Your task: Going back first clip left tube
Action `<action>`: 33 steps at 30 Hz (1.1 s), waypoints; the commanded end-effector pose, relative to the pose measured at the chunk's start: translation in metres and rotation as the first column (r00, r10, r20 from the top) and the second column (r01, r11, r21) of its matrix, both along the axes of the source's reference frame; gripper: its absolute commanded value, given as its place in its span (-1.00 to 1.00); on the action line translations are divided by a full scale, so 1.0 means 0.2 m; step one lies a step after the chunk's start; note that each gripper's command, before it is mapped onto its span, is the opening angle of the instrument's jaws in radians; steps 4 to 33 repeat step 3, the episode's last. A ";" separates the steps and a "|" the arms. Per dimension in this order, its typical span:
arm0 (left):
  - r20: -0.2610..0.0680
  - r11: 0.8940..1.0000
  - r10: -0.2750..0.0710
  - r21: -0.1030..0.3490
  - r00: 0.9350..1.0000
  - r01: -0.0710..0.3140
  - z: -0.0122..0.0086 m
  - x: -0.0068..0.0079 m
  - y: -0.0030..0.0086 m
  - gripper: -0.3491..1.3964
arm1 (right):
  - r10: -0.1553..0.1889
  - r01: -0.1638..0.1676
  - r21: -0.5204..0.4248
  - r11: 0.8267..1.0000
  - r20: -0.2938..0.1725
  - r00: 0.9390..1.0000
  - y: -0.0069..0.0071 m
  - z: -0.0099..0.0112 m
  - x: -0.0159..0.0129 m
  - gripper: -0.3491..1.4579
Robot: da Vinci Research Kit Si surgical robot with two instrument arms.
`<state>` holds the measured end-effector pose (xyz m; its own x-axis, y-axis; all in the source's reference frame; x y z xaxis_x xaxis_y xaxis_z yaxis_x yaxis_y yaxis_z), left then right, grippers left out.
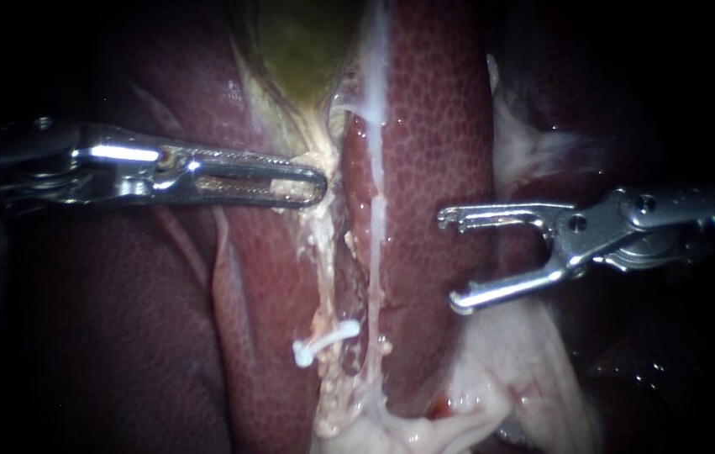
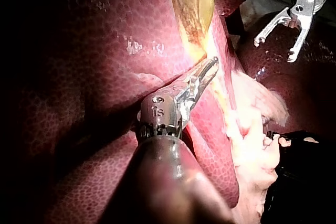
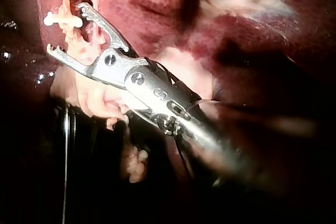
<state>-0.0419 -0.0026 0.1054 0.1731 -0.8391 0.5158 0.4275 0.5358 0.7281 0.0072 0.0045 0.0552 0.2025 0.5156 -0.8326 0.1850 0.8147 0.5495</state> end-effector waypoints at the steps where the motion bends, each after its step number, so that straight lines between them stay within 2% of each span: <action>1: 0.000 1.000 0.000 0.000 1.000 0.000 0.000 0.000 0.000 -1.00 | 0.000 0.000 0.000 1.000 0.000 1.000 0.000 0.000 0.000 0.05; 33: 0.000 1.000 -0.003 0.005 1.000 0.003 0.000 0.000 0.000 -1.00 | 0.000 0.000 0.000 1.000 0.000 1.000 0.000 0.000 0.000 0.05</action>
